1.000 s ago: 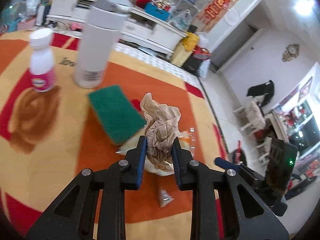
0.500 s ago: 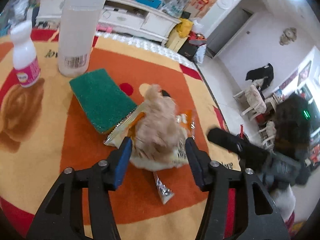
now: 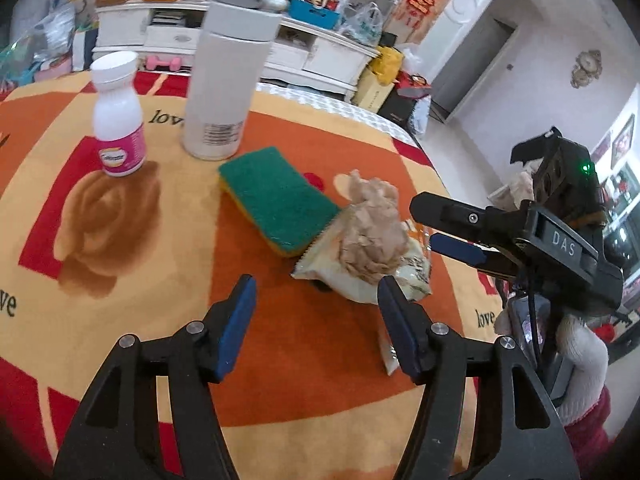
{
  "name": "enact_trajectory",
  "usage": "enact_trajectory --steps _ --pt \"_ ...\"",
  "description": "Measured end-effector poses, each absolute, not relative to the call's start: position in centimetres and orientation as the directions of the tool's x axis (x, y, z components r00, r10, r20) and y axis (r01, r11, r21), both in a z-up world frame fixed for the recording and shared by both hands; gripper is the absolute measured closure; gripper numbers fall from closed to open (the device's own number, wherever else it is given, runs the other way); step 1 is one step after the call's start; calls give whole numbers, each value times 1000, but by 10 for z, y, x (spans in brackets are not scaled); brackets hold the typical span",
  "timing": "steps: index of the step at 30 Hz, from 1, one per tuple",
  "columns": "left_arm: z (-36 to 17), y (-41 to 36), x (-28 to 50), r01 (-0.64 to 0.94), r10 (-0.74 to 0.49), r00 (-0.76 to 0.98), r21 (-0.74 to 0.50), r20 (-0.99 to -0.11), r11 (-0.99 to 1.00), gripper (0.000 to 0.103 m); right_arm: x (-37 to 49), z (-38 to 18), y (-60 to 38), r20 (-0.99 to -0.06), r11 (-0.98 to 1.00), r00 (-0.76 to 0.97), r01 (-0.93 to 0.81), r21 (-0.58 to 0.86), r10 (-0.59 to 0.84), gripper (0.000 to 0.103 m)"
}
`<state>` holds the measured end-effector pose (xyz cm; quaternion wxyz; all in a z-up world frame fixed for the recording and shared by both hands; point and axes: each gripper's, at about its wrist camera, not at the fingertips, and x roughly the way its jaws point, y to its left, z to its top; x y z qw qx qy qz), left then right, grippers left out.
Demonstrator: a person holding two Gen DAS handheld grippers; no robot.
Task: Collect trash
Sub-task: 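Grasp the green sponge with left tool while right tool grasps the chip bag and paper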
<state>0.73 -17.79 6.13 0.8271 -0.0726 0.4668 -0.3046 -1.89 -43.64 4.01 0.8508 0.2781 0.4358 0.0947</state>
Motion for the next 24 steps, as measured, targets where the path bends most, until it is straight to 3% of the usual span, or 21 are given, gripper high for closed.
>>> enact_trajectory --steps 10,16,18,20,24 --pt "39 -151 49 244 -557 420 -502 -716 830 40 0 6 -430 -770 877 529 95 471 356 1" --pt "25 -162 75 189 -566 418 -541 -711 819 39 -9 1 -432 -750 888 547 28 460 371 3" --pt "22 -170 82 178 -562 410 -541 -718 822 39 -15 1 -429 -744 899 557 -10 438 369 8" --pt "18 -177 88 164 -550 405 -533 -731 830 39 -21 1 -430 -738 902 569 -20 431 364 23" --pt "14 -189 95 147 -532 415 -522 -738 840 39 -30 -1 -433 -723 911 594 -42 410 353 36"
